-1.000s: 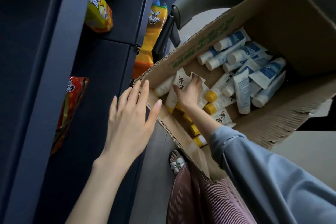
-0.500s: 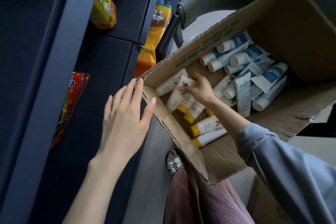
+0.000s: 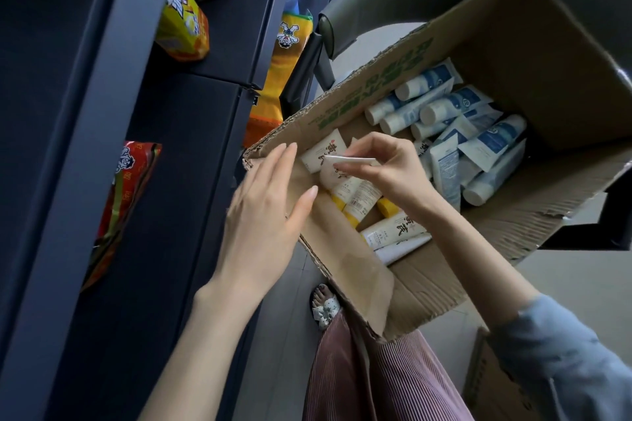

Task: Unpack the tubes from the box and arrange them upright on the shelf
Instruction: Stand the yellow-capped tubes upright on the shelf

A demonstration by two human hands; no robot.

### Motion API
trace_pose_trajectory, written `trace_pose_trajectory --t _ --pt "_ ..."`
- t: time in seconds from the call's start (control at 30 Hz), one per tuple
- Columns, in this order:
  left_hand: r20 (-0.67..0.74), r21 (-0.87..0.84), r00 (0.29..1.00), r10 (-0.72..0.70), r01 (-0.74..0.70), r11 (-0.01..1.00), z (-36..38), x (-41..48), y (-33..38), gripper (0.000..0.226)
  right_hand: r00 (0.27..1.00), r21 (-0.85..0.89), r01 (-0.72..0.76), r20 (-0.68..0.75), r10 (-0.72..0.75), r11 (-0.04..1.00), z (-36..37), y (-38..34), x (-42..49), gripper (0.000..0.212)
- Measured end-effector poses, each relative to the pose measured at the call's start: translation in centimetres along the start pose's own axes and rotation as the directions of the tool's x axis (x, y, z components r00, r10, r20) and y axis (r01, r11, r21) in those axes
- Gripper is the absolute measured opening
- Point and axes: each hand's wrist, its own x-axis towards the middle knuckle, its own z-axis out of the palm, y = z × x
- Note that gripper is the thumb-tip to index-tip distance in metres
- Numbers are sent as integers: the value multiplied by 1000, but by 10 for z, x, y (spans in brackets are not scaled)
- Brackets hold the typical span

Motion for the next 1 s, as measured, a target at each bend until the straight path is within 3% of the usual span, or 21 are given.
trace_pose_trajectory --t 0.13,0.43,0.6,0.77,0.9,1.0 --pt "44 -117 998 52 -46 992 9 6 9 62 996 -11 78 -52 -79 997 -17 -25 -16 13" --pt "128 -176 987 95 -71 982 25 23 23 71 952 72 177 -267 -152 982 -56 -51 -19 11" --pt "147 -273 984 98 -55 961 27 34 35 66 978 208 136 -183 -99 969 -57 -57 -22 12" --pt "171 -378 978 123 -50 924 21 35 41 38 995 297 70 -84 -47 952 -49 -56 -20 16" --pt "204 -404 977 63 25 914 15 31 27 35 995 386 -57 97 21 921 -50 -52 -11 15" --pt "130 -496 991 -25 87 864 8 24 13 33 991 410 -130 33 128 902 -53 -38 1 24"
